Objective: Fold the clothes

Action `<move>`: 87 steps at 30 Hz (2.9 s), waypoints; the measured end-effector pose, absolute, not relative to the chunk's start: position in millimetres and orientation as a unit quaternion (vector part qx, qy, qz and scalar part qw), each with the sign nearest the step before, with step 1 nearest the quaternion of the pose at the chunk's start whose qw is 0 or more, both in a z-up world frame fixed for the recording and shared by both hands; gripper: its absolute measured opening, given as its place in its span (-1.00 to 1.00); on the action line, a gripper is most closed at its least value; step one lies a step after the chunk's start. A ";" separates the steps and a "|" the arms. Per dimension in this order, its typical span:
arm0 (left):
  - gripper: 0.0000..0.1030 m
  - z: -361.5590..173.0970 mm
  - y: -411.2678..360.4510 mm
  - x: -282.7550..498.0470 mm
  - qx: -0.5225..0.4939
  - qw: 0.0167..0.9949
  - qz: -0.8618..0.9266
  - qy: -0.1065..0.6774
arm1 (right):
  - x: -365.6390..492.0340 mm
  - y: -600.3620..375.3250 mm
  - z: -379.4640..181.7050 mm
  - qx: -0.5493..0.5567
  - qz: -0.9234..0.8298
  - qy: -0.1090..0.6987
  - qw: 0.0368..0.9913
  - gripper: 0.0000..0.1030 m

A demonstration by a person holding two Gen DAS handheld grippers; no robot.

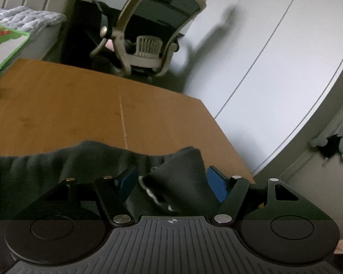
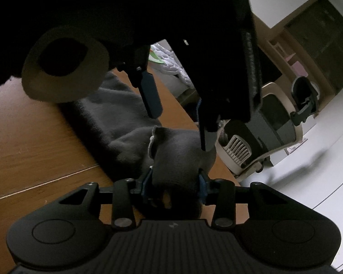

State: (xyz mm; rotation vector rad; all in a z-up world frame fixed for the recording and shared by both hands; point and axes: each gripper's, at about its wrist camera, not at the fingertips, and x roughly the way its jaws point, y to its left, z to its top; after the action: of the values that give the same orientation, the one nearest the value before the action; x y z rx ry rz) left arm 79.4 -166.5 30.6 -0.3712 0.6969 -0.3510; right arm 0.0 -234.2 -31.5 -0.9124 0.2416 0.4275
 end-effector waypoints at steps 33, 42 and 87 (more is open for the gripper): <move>0.36 15.3 -180.0 90.0 -0.153 0.908 -0.170 0.352 | 18.1 -298.3 -2.2 -0.229 0.255 0.196 0.919 0.22; 0.41 8.2 -160.1 94.2 -0.182 0.906 -0.143 0.355 | 22.4 -314.0 11.9 -0.114 0.269 0.216 0.932 0.03; 0.58 -9.0 -135.2 82.9 -0.210 0.909 -0.144 0.331 | 89.7 -309.3 -6.4 0.054 0.249 0.312 0.915 0.86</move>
State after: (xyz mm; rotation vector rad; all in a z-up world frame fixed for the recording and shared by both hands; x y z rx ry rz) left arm 82.9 -135.2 -9.0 -0.4335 0.6822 -0.2977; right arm 89.7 -309.3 -6.4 0.1108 0.6425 0.5118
